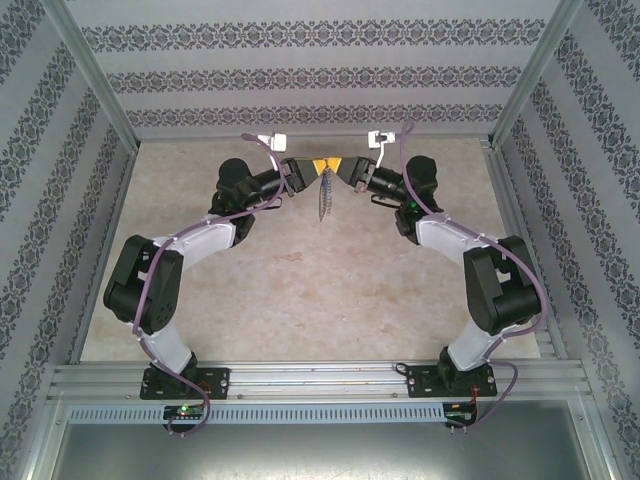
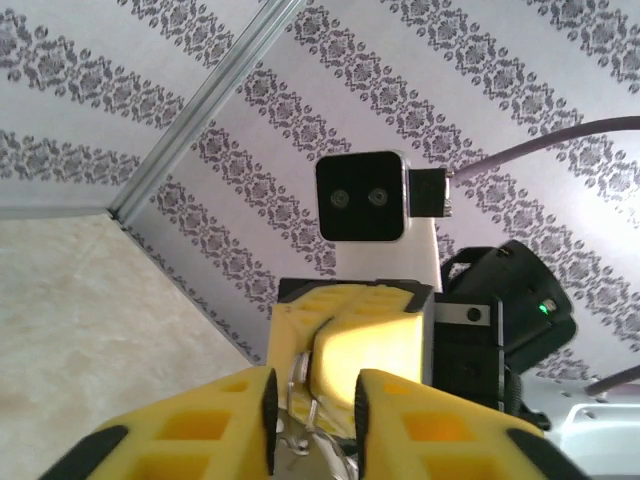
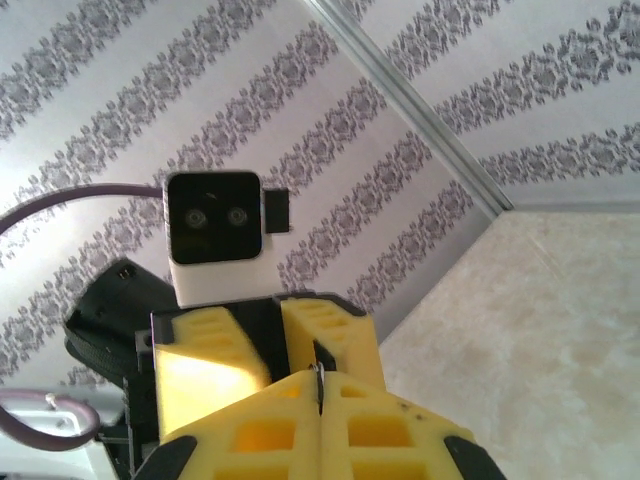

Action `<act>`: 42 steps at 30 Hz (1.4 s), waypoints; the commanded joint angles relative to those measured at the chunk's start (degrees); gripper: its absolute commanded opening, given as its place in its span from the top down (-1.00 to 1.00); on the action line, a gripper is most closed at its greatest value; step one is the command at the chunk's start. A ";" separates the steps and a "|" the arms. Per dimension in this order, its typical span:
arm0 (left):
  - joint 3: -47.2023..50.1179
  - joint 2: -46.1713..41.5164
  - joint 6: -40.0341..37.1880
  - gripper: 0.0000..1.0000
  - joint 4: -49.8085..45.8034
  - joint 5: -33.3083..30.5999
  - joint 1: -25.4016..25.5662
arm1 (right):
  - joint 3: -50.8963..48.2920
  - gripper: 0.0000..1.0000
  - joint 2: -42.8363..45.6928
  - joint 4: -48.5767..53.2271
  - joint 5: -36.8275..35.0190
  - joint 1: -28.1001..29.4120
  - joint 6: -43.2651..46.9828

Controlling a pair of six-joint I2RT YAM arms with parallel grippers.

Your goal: Put the keys on the keyring

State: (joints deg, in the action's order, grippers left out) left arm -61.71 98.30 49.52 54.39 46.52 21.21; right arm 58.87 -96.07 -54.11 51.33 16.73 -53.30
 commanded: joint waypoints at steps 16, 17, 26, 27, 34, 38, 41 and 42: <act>-9.74 -3.00 -16.27 0.04 -26.24 13.29 -5.20 | 29.81 1.00 -5.09 76.51 18.44 -5.49 54.51; -10.36 -2.49 -16.29 0.04 -26.69 13.89 -5.20 | 29.73 1.00 -5.21 76.52 18.24 -5.50 54.52; -12.71 1.03 -15.32 0.11 -27.31 16.83 -3.76 | 27.32 1.00 -4.12 74.68 17.06 -4.06 54.14; -12.94 1.31 -15.33 0.12 -27.49 17.01 -3.46 | 27.26 1.00 -4.12 74.53 16.88 -3.84 54.14; -13.17 2.82 -15.56 0.15 -27.90 17.40 -1.80 | 27.15 1.00 -4.12 73.32 16.82 -3.33 53.43; -13.33 3.63 -15.51 0.17 -27.88 17.53 -1.08 | 27.17 1.00 -4.04 72.59 16.87 -3.33 52.89; -13.60 4.17 -15.62 0.19 -27.94 17.62 -0.60 | 27.17 1.00 -4.04 72.22 16.69 -3.29 52.55; -13.63 4.26 -15.61 0.19 -27.97 17.55 -0.48 | 27.17 1.00 -4.04 72.05 16.67 -3.29 52.52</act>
State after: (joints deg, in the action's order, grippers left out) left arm -73.45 101.86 35.05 26.83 62.81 19.92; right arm 86.48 -100.71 19.99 66.94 13.02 -1.10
